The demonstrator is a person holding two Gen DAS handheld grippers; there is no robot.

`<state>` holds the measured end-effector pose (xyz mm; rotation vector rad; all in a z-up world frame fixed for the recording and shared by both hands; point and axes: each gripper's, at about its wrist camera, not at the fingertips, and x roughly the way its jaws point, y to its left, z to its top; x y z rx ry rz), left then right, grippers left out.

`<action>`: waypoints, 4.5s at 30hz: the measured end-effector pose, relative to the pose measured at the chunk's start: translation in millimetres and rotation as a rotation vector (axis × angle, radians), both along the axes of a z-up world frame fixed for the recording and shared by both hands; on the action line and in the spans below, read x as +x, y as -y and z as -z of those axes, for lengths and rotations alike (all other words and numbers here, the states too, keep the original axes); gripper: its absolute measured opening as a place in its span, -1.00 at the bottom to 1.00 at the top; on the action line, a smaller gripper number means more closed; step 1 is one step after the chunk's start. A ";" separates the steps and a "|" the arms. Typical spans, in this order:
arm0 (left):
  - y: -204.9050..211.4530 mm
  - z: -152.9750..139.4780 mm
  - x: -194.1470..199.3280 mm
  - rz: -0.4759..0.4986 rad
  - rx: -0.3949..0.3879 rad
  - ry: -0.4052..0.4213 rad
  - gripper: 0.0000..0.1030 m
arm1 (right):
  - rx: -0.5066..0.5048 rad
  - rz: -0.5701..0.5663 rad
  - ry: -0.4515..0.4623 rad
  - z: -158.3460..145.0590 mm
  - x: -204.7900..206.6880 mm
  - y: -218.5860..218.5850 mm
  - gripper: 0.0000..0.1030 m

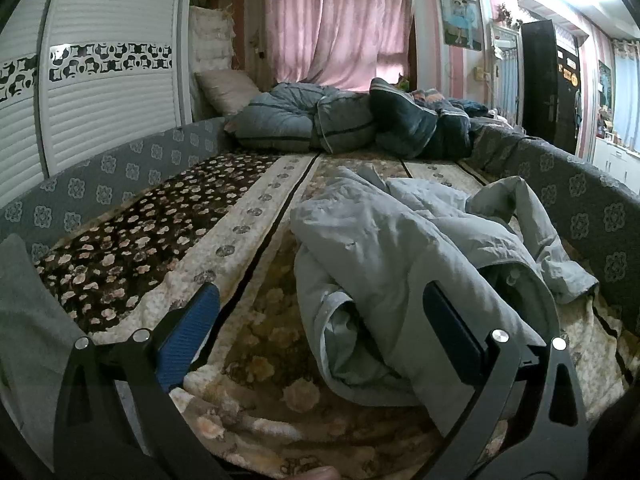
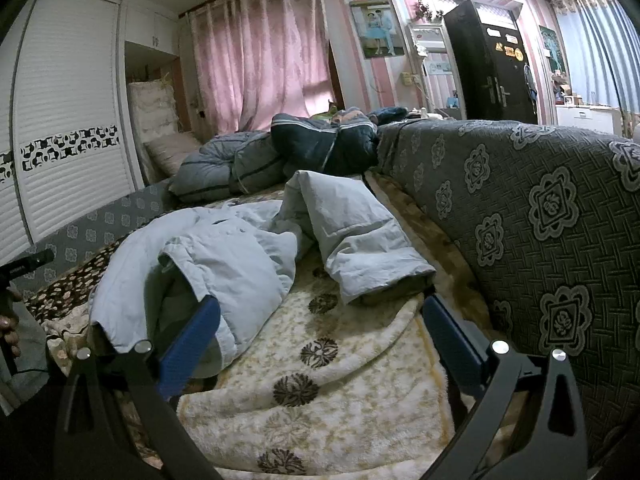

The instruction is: Fold large clothes

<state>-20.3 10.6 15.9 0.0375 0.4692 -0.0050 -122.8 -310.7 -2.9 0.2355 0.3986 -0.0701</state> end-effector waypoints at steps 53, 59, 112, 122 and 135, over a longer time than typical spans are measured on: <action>-8.1 -1.3 1.5 -0.020 -0.014 0.011 0.94 | 0.003 0.003 -0.002 -0.7 0.1 0.1 0.97; -8.3 -2.2 2.9 -0.016 -0.012 0.015 0.94 | -0.001 0.002 -0.005 -0.4 0.0 0.7 0.97; -5.5 -6.5 100.3 -0.002 -0.045 -0.037 0.94 | -0.110 0.078 -0.188 -31.1 104.1 25.3 0.97; 58.6 12.0 96.1 0.153 -0.065 -0.101 0.94 | -0.036 -0.065 -0.297 17.1 152.3 -56.3 0.97; 90.8 90.4 182.9 0.219 0.010 -0.349 0.32 | -0.187 0.179 -0.485 59.7 208.8 23.4 0.97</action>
